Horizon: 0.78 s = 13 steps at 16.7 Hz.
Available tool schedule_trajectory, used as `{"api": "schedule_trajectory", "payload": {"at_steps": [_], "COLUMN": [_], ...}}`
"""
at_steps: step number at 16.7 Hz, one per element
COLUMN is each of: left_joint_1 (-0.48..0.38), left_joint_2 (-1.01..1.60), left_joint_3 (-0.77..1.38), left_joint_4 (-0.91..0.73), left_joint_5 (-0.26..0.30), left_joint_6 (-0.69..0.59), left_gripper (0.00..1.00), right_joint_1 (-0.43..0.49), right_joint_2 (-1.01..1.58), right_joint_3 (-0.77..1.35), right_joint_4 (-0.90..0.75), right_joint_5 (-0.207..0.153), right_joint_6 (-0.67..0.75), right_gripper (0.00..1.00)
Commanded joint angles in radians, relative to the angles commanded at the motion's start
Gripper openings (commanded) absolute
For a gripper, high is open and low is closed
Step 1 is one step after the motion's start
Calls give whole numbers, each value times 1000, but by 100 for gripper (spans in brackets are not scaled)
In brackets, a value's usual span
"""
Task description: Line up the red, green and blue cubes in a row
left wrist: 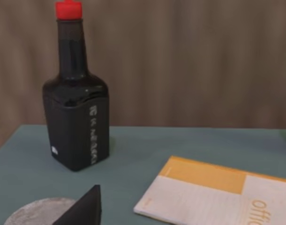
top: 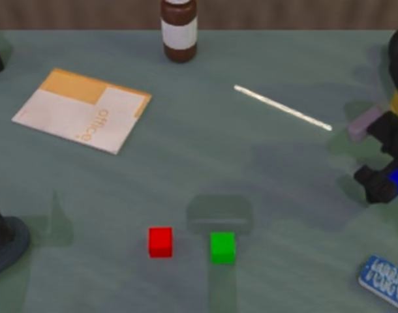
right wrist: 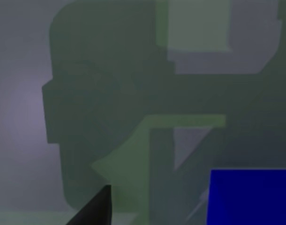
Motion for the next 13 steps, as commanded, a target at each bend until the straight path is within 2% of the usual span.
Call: {"api": "schedule_trajectory", "payload": {"at_steps": [4,12,13], "left_joint_1": [0,0,0], "left_joint_2": [0,0,0], "left_joint_3": [0,0,0], "left_joint_4": [0,0,0], "left_joint_5": [0,0,0], "left_joint_6": [0,0,0], "left_gripper": [100,100,100], "right_joint_1": [0,0,2], "right_joint_2": [0,0,-50], "right_joint_3": [0,0,11], "right_joint_4": [0,0,-33], "right_joint_5": [0,0,-19], "right_joint_6": [0,0,19], "right_gripper": [2,0,0]}}
